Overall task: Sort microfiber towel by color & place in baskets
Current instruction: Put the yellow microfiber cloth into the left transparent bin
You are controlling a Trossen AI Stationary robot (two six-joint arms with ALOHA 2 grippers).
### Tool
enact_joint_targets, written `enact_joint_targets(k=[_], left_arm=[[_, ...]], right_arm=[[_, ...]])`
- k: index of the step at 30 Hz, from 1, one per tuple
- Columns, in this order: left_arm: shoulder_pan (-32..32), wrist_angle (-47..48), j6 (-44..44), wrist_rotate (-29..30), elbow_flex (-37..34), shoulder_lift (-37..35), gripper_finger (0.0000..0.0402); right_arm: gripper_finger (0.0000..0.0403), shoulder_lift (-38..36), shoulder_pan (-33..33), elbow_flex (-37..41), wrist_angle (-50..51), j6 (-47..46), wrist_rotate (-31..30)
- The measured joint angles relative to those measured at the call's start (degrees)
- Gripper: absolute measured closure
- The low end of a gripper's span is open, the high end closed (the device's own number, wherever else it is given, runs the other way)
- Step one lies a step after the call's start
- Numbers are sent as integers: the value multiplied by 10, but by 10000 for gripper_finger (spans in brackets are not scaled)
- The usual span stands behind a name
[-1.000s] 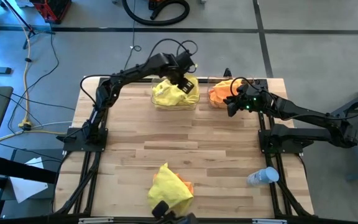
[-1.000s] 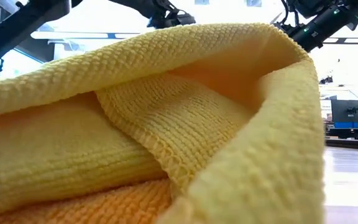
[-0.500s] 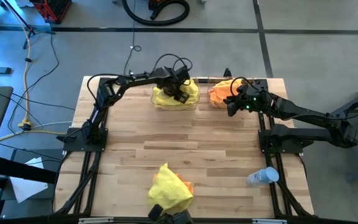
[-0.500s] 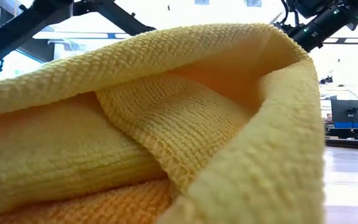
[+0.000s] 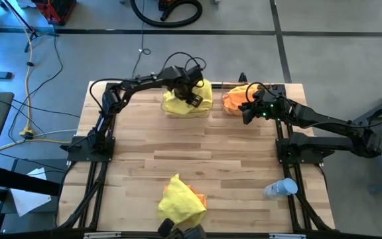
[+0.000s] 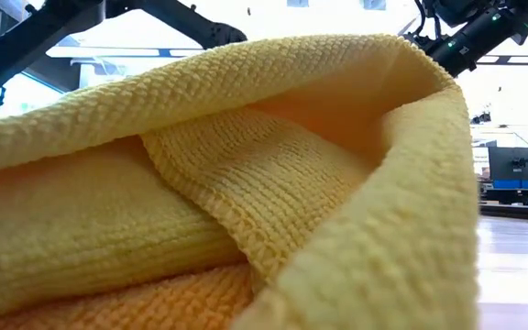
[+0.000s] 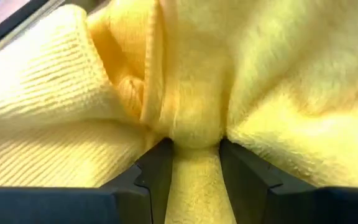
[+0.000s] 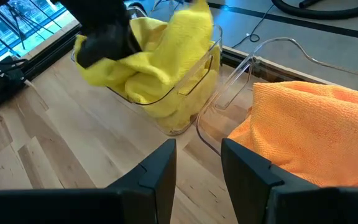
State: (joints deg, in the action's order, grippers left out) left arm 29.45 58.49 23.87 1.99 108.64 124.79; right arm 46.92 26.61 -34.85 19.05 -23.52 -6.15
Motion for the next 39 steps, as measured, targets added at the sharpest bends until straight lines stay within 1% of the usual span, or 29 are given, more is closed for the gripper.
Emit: enact_joint_targets(k=[6, 10, 12, 14, 16, 17, 21, 24, 29, 33, 36, 39], left_arm=[[-3, 75, -1, 1, 69, 0, 277], [-12, 103, 0, 5, 114, -1, 277], [-17, 103, -2, 17, 135, -1, 277], [-23, 93, -14, 43, 153, -2, 277], [-28, 50, -32, 71, 157, -3, 277], [-30, 28, -41, 75, 157, -3, 277], [-30, -41, -60, 50, 158, 11, 277], [-29, -48, -48, 31, 157, 41, 277], [-29, -35, -34, 21, 156, 92, 277], [-29, -27, -25, -3, 156, 133, 277], [-29, -27, -24, -17, 157, 146, 277], [-30, -28, -23, -13, 158, 148, 277]], right_arm=[[282, 0, 0, 0, 0, 7, -13], [282, 0, 0, 0, 0, 11, -21], [282, 0, 0, 0, 0, 11, -22], [282, 0, 0, 0, 0, 11, -22], [282, 0, 0, 0, 0, 11, -22], [282, 0, 0, 0, 0, 11, -22], [282, 0, 0, 0, 0, 11, -22], [282, 0, 0, 0, 0, 9, -22], [282, 0, 0, 0, 0, 0, -22], [282, 0, 0, 0, 0, 0, -22], [282, 0, 0, 0, 0, 0, -22], [282, 0, 0, 0, 0, 4, -22]])
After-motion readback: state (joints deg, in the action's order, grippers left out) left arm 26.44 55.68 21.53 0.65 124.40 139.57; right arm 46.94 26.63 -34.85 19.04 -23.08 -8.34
